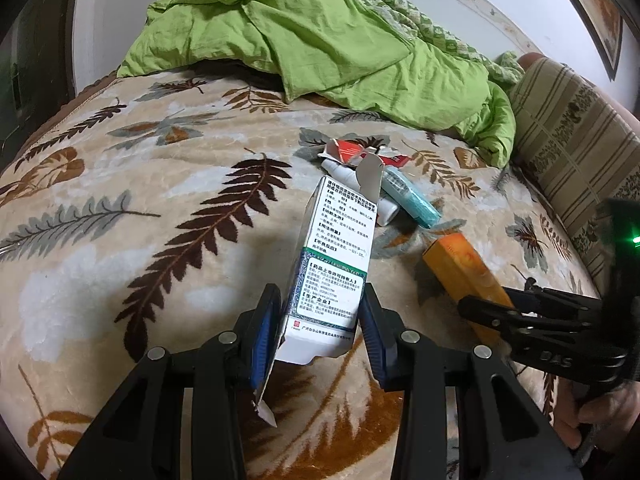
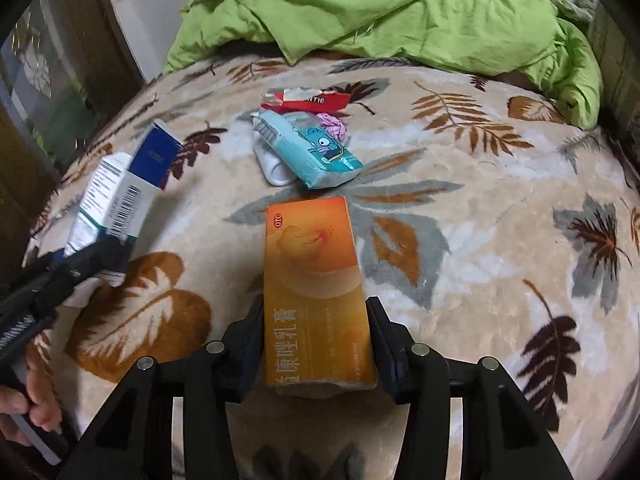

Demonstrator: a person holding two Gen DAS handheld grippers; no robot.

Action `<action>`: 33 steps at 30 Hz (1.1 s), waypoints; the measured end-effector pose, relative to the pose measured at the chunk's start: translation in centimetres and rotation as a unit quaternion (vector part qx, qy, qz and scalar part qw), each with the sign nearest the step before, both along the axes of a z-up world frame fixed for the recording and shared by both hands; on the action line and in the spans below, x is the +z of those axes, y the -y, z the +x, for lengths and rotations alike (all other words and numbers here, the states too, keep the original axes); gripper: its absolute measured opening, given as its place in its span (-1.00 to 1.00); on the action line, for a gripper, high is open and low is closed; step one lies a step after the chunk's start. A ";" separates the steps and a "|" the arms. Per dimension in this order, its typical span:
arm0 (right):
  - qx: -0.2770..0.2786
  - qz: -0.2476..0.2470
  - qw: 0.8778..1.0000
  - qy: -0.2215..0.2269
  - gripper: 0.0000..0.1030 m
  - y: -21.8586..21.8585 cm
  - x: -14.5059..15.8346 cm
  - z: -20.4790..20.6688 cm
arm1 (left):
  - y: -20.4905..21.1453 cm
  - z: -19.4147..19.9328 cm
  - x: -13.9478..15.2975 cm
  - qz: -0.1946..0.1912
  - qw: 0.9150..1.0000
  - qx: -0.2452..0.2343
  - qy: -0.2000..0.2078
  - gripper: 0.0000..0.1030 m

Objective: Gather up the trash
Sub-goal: 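Grasp the orange medicine box with the right gripper while the left holds the white box, then carry both boxes over the red wastebasket and open both grippers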

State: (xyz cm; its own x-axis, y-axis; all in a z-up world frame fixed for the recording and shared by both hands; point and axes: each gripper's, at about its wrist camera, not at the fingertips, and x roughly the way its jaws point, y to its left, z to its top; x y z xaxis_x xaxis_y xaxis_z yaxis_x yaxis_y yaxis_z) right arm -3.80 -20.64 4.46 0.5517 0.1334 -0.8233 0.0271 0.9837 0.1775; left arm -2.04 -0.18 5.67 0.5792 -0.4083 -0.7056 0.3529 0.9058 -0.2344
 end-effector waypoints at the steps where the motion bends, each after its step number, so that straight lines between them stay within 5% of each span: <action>1: -0.006 0.007 1.000 0.008 -0.01 0.0 0.5 -0.4 | 0.1 -0.2 0.1 0.000 1.000 0.000 0.001 -0.25; 10: -0.044 0.006 0.996 0.079 0.00 -1.9 3.5 -5.1 | 0.6 -2.8 1.1 -0.001 1.000 -0.007 0.016 -0.25; 20: -0.064 0.040 0.993 0.092 0.00 -2.0 3.8 -8.1 | 1.1 -6.8 0.8 0.001 0.999 -0.031 0.009 -0.25; 33: -0.083 0.062 0.991 0.084 0.00 -0.8 3.3 -7.6 | 1.7 -6.1 -0.1 0.004 0.999 -0.036 0.000 -0.25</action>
